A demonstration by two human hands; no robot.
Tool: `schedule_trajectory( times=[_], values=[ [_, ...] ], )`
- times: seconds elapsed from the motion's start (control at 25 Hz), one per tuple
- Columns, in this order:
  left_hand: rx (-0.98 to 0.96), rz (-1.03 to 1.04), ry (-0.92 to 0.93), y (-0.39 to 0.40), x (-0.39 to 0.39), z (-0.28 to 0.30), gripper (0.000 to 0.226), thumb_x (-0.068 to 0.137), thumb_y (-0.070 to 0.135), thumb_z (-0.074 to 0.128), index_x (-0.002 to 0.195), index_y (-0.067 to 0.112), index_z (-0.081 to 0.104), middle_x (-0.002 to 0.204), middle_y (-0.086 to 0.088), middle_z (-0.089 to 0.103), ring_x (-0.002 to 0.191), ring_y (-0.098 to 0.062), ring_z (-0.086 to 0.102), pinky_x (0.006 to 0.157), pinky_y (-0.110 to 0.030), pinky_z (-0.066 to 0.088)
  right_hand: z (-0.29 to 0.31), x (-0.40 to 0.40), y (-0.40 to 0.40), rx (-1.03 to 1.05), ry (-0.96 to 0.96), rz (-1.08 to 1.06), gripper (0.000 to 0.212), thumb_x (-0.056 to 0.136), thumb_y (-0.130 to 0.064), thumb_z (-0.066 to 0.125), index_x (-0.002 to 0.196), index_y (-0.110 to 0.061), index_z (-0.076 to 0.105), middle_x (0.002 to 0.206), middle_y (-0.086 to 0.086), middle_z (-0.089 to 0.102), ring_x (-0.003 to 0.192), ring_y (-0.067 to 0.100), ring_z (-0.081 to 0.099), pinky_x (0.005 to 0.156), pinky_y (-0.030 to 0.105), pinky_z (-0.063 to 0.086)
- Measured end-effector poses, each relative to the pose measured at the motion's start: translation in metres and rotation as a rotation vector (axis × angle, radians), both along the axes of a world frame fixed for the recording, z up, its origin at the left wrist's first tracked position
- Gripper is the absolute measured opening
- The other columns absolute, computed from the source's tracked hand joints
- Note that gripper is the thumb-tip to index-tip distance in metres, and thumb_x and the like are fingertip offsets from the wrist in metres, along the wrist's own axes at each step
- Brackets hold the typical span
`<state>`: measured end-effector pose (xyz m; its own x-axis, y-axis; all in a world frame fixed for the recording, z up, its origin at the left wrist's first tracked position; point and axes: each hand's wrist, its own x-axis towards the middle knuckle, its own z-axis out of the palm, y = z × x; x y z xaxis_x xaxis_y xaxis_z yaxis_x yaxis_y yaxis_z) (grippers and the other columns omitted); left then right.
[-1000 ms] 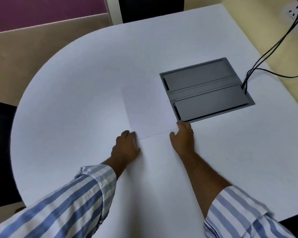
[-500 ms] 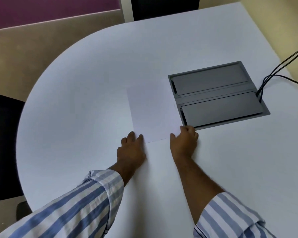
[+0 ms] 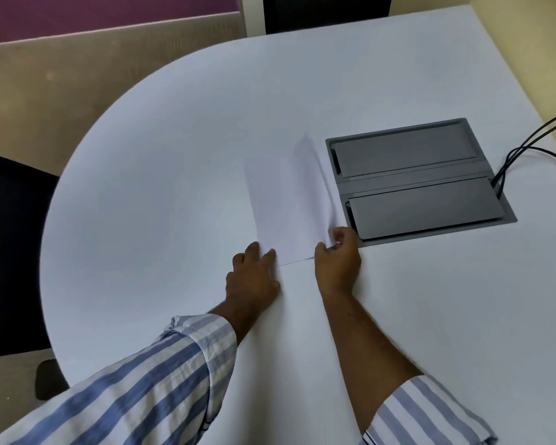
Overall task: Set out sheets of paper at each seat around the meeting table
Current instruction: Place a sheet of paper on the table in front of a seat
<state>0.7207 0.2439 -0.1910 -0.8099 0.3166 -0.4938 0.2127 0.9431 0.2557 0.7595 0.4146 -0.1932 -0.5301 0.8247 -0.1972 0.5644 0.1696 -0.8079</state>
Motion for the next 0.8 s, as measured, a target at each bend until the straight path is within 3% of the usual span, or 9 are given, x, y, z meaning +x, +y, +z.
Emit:
schedule_trajectory(
  times=[0.08, 0.16, 0.28, 0.4, 0.48, 0.56, 0.68, 0.8],
  values=[
    [0.020, 0.009, -0.015, -0.003, -0.002, 0.000, 0.070, 0.084, 0.045, 0.064, 0.149, 0.040, 0.040, 0.166, 0.002, 0.023, 0.144, -0.032, 0.031, 0.104, -0.055, 0.048, 0.011, -0.008, -0.002, -0.210, 0.130, -0.120, 0.052, 0.085, -0.003, 0.079, 0.127, -0.020, 0.053, 0.096, -0.006, 0.066, 0.077, 0.010, 0.069, 0.072, 0.035, 0.059],
    [0.060, 0.034, -0.038, -0.007, -0.003, 0.001, 0.066, 0.085, 0.045, 0.065, 0.147, 0.041, 0.043, 0.166, 0.003, 0.024, 0.147, -0.031, 0.029, 0.105, -0.055, 0.048, 0.018, -0.015, -0.002, -0.338, 0.194, -0.204, 0.056, 0.084, -0.003, 0.080, 0.128, -0.022, 0.053, 0.102, 0.001, 0.069, 0.078, 0.013, 0.071, 0.072, 0.033, 0.061],
    [0.262, 0.142, -0.043, -0.010, -0.002, 0.005, 0.066, 0.092, 0.047, 0.067, 0.152, 0.031, 0.045, 0.166, -0.003, 0.032, 0.149, -0.030, 0.032, 0.115, -0.049, 0.043, 0.026, -0.022, 0.004, -0.602, 0.263, -0.281, 0.039, 0.084, 0.003, 0.078, 0.117, -0.014, 0.065, 0.106, 0.013, 0.073, 0.077, 0.023, 0.073, 0.067, 0.035, 0.065],
    [0.662, 0.612, -0.123, -0.010, 0.002, 0.019, 0.065, 0.095, 0.053, 0.066, 0.149, 0.022, 0.048, 0.150, -0.004, 0.054, 0.131, -0.025, 0.057, 0.112, -0.045, 0.049, 0.036, -0.017, 0.008, -0.884, 0.351, -0.365, 0.040, 0.084, 0.014, 0.076, 0.108, -0.014, 0.062, 0.103, 0.016, 0.069, 0.076, 0.025, 0.071, 0.060, 0.031, 0.064],
    [0.963, 1.018, -0.385, -0.008, 0.002, 0.035, 0.055, 0.096, 0.058, 0.060, 0.140, 0.024, 0.056, 0.135, -0.006, 0.066, 0.113, -0.027, 0.071, 0.096, -0.045, 0.062, 0.040, -0.009, 0.004, -0.942, 0.381, -0.387, 0.049, 0.084, 0.017, 0.076, 0.109, -0.021, 0.058, 0.100, 0.014, 0.068, 0.074, 0.023, 0.073, 0.061, 0.031, 0.065],
    [1.160, 1.213, -0.526, -0.011, -0.001, 0.049, 0.045, 0.097, 0.062, 0.053, 0.122, 0.027, 0.067, 0.118, -0.008, 0.078, 0.099, -0.027, 0.079, 0.077, -0.042, 0.067, 0.042, 0.003, -0.005, -0.941, 0.375, -0.346, 0.040, 0.084, 0.015, 0.077, 0.107, -0.015, 0.065, 0.100, 0.013, 0.072, 0.070, 0.021, 0.077, 0.064, 0.033, 0.065],
    [1.217, 1.207, -0.468, -0.020, -0.005, 0.066, 0.047, 0.094, 0.069, 0.051, 0.115, 0.033, 0.072, 0.104, 0.002, 0.083, 0.093, -0.021, 0.081, 0.071, -0.040, 0.066, 0.045, 0.024, -0.023, -0.897, 0.367, -0.282, 0.035, 0.085, 0.010, 0.079, 0.112, -0.009, 0.070, 0.105, 0.014, 0.078, 0.077, 0.019, 0.081, 0.068, 0.033, 0.065],
    [1.123, 1.103, -0.346, -0.031, -0.001, 0.074, 0.027, 0.093, 0.041, 0.071, 0.116, 0.026, 0.073, 0.109, 0.002, 0.079, 0.093, -0.017, 0.078, 0.068, -0.038, 0.066, 0.050, 0.041, -0.044, -0.858, 0.390, -0.252, 0.033, 0.087, 0.009, 0.079, 0.113, -0.009, 0.070, 0.105, 0.014, 0.077, 0.089, 0.024, 0.080, 0.069, 0.032, 0.065]
  ],
)
